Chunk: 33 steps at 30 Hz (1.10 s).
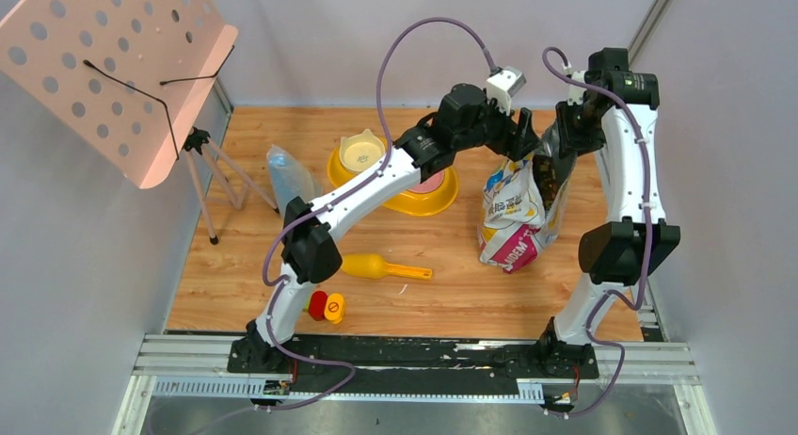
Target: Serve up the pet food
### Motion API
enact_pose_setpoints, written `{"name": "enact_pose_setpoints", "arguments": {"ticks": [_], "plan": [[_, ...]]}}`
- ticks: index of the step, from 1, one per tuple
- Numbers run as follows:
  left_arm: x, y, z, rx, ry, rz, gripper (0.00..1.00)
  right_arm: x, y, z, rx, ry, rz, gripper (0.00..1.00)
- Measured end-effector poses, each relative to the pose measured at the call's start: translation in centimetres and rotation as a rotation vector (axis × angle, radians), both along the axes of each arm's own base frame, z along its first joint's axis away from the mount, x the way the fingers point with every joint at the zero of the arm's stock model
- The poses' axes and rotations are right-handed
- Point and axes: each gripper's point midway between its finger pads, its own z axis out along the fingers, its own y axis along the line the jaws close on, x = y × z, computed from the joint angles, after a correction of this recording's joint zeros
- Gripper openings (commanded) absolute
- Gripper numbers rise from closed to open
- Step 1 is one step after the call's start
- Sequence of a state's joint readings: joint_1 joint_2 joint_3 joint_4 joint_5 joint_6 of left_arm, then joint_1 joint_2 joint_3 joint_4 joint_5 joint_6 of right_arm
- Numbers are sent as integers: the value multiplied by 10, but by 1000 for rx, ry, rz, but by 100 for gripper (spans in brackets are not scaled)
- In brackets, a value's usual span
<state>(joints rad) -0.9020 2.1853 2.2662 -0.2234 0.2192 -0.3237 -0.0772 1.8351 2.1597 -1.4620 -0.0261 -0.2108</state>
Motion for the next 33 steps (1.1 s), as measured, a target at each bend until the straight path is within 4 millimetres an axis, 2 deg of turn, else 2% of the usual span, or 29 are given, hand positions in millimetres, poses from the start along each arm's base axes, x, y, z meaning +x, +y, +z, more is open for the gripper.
{"name": "enact_pose_setpoints", "arguments": {"ticks": [5,7,9,12,13,14,15,16,18,22,26,28,30,33], "plan": [[-12,-8,5,-28,27,-8,80,-8,1,3,10,11,-22,52],[-18,-12,2,-20,37,-4,77,-12,2,2,16,20,-34,53],[-23,-14,-6,6,57,19,73,-21,3,-2,22,43,-45,49],[-27,-11,-29,70,106,60,54,-35,5,-9,31,88,-58,32],[-28,-10,-36,87,123,69,49,-39,5,-12,33,102,-64,23],[-30,-8,-46,115,142,79,39,-42,6,-14,36,116,-69,13],[-31,-6,-51,131,156,87,33,-45,6,-16,37,126,-74,3],[-31,-4,-54,143,164,92,20,-47,6,-18,38,134,-79,0],[-30,0,-57,167,164,101,2,-48,4,-17,30,135,-96,0],[-21,12,-52,205,129,132,0,-44,-11,2,-3,109,-141,0],[7,37,-40,240,58,213,0,-9,-33,33,-52,-32,-145,0],[20,53,-35,260,31,250,0,3,-42,43,-100,-93,-125,0],[32,62,-33,276,-1,274,0,8,-47,49,-136,-132,-103,0],[33,63,-34,291,-22,258,0,8,-48,55,-161,-184,-73,0]]}}
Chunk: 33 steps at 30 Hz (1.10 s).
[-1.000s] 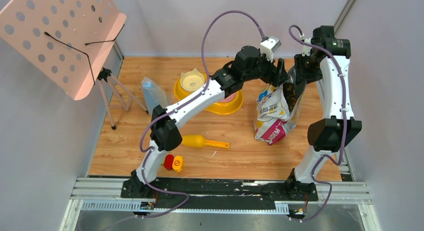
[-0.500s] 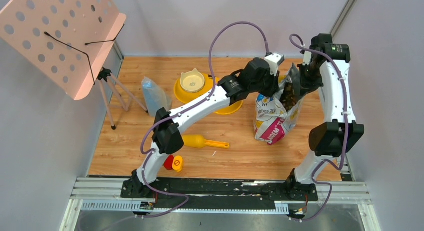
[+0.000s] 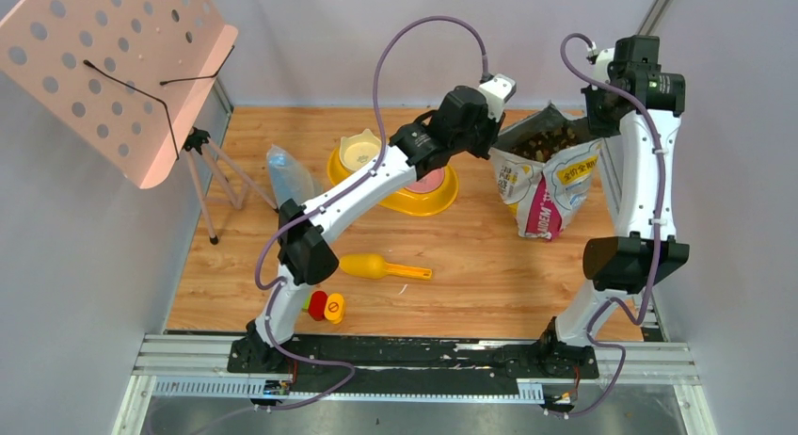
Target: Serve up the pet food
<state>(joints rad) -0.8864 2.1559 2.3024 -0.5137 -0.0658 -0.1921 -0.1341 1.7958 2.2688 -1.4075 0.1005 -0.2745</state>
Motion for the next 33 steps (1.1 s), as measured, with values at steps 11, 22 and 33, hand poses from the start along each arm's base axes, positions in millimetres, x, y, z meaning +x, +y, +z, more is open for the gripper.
{"name": "enact_pose_setpoints", "arguments": {"ticks": [11,22,33], "plan": [[-11,1,12,-41,22,-52,13,-4,22,-10,108,8,47,35],[-12,-17,58,-180,-70,-119,63,7,21,4,131,-66,19,47],[-25,2,63,-158,-81,-180,81,8,20,19,156,-113,-3,73]]}}
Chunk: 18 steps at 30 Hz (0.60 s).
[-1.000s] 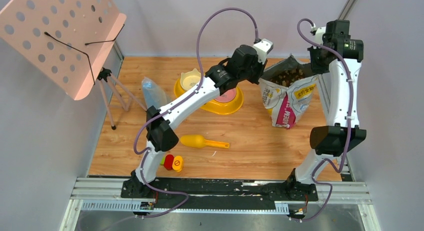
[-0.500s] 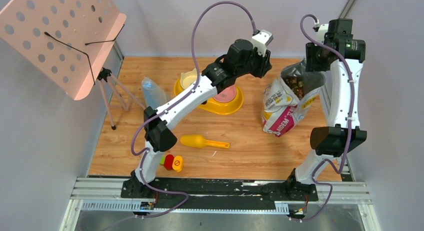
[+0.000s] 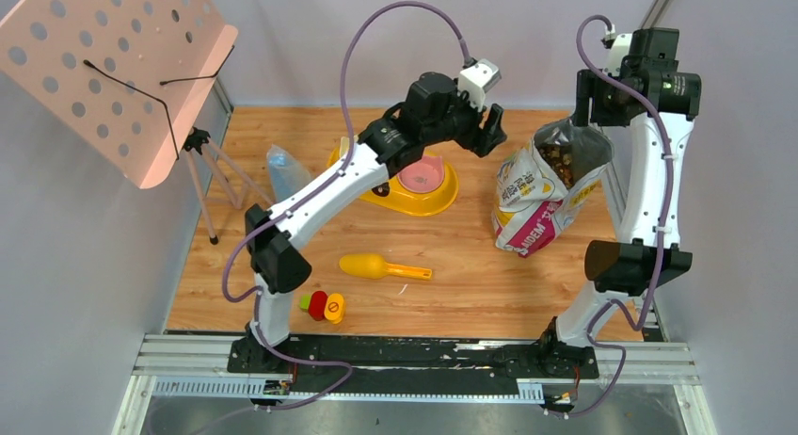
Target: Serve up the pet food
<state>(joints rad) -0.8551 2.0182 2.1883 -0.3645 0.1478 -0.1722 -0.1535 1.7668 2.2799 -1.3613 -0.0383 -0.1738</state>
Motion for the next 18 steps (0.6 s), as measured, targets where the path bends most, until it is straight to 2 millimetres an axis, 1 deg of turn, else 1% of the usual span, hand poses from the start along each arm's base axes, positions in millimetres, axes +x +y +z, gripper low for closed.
{"name": "enact_pose_setpoints", "arguments": {"ticks": [1,2,3,4,5,7,9,10,12,14,16,18], "plan": [[-3,9,-1,18,-2,-5,84,1,2,6,7,-18,5,78],[-7,18,-2,34,-9,-10,88,2,4,12,15,-41,14,85],[-11,29,-3,54,-19,-16,91,2,7,17,24,-60,20,92],[-16,42,-5,79,-36,-23,97,1,10,22,35,-79,32,95],[-23,55,-8,102,-49,-32,99,0,13,26,45,-99,42,97],[-44,86,-16,168,-74,-60,100,-8,22,36,70,-148,70,97],[-61,110,-19,211,-122,-96,100,-22,35,47,105,-202,113,97],[-75,122,-23,238,-148,-129,99,-30,43,54,126,-232,141,96],[-106,143,-38,303,-180,-219,98,-43,59,69,166,-294,211,95],[-132,161,-59,369,-205,-308,96,-57,80,87,213,-364,308,94],[-154,177,-90,445,-206,-395,95,-66,97,97,248,-404,388,92],[-166,189,-124,518,-185,-454,94,-71,112,103,279,-422,456,92]]}}
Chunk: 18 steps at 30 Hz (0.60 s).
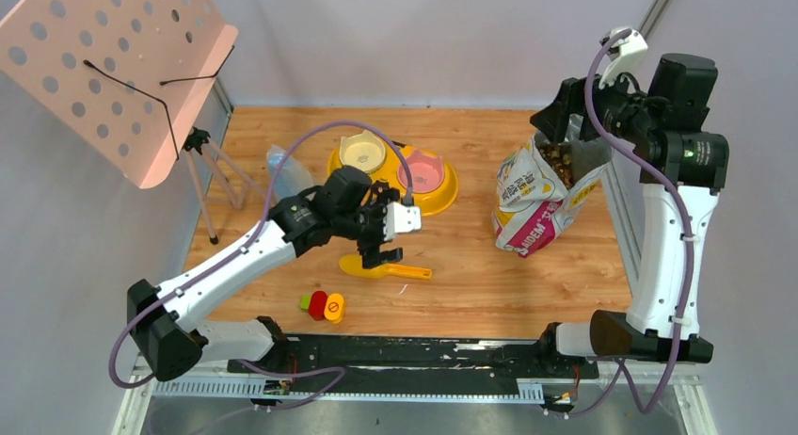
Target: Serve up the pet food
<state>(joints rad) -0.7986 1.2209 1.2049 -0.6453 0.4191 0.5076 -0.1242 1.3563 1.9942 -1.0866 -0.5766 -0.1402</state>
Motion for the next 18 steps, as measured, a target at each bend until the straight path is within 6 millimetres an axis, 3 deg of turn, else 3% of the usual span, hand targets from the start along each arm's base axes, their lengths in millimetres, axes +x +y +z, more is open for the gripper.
{"name": "enact_pose_setpoints", "arguments": {"ticks": [3,7,11,18], "plan": [[-13,20,-62,155,59,-48,99,0,16,-1,22,2,76,92],[-18,43,-118,308,98,-50,100,3,23,-13,40,42,109,91],[-17,59,-148,384,49,-79,99,2,27,-20,47,61,127,91],[-5,62,-169,449,-40,-144,98,-2,39,-27,60,84,176,89]]}}
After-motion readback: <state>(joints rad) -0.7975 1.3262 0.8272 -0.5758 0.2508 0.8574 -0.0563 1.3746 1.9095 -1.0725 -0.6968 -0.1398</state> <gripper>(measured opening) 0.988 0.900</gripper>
